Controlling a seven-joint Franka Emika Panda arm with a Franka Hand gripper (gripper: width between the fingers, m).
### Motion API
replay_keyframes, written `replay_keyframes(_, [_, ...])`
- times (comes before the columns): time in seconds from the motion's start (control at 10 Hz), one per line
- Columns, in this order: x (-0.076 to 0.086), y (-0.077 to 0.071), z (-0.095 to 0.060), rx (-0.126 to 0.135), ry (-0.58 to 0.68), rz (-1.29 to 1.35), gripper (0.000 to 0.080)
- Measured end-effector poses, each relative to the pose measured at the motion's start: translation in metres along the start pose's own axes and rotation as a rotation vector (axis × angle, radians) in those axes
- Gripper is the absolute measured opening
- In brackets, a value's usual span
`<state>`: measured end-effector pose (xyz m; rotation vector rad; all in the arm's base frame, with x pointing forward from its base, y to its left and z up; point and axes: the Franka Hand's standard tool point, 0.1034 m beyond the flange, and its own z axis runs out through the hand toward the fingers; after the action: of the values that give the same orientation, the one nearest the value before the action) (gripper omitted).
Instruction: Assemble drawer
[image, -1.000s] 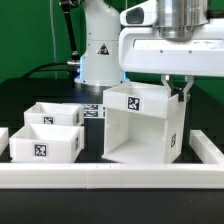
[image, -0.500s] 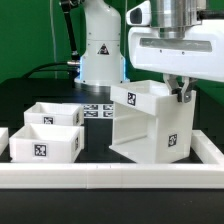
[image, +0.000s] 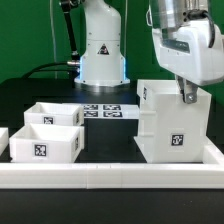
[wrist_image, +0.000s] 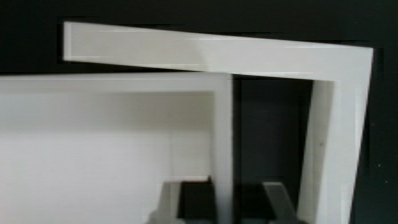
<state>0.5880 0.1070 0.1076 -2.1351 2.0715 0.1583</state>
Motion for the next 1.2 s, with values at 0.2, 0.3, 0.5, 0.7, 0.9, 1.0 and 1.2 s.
replay_keyframes(0.2, [0.001,-0.008,0.0,0.008,-0.001,-0.004,0.0038])
replay_keyframes(0.3, [0.001,-0.014,0.0,0.009,-0.003,-0.005,0.0038])
replay_keyframes(0.5, [0.001,-0.039,0.001,0.017,-0.01,-0.004,0.0038])
replay_keyframes(0.7, [0.0,-0.056,0.0,0.036,-0.015,0.0,0.0038])
replay_keyframes(0.9, [-0.002,-0.066,0.0,0.042,-0.018,0.008,0.0038])
replay_keyframes(1.0, [-0.003,-0.065,0.0,0.033,-0.02,0.008,0.0038])
replay_keyframes(1.2, [-0.003,-0.064,0.001,0.032,-0.02,0.001,0.0038])
